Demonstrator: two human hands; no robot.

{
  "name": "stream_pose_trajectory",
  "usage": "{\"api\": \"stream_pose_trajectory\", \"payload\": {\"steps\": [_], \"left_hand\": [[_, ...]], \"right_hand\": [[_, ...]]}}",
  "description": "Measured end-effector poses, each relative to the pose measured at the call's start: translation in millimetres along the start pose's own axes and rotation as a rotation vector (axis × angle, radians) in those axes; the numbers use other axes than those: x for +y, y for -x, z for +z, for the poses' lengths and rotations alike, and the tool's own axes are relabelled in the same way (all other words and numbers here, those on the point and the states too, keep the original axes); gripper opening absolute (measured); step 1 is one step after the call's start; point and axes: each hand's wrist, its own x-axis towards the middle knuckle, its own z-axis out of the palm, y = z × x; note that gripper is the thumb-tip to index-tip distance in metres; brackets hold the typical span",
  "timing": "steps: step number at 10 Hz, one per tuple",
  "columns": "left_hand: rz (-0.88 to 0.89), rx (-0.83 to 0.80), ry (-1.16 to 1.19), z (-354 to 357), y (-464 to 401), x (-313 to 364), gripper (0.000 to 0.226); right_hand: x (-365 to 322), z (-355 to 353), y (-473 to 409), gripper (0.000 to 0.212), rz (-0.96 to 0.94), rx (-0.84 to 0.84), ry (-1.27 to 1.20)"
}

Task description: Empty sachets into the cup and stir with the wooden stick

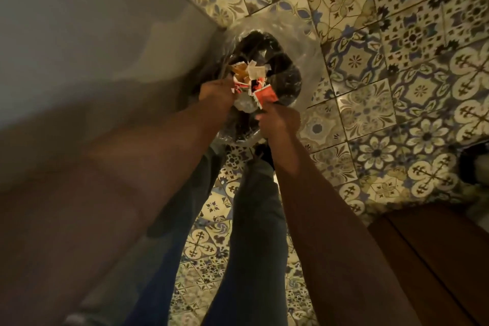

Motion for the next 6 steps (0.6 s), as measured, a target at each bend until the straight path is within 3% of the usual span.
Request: {"api": "stream_pose_trajectory", "payload": {"steps": [1,2,6], "left_hand": [[-0.063,-0.028,0.010,10,-14,-6,0.036],[-0.049,-0.034,0.018,18,-23,-8,0.025],[0.024,-0.125,-0.182,5,-4,-4,0.026]], "right_hand": [[2,15,-18,0.027,0.058,0.021,-0.066],[3,26,-34,0.028,0.060,-0.007,-0.092],[-6,26,-16,0.027,0.035,-0.061,-0.219]]}}
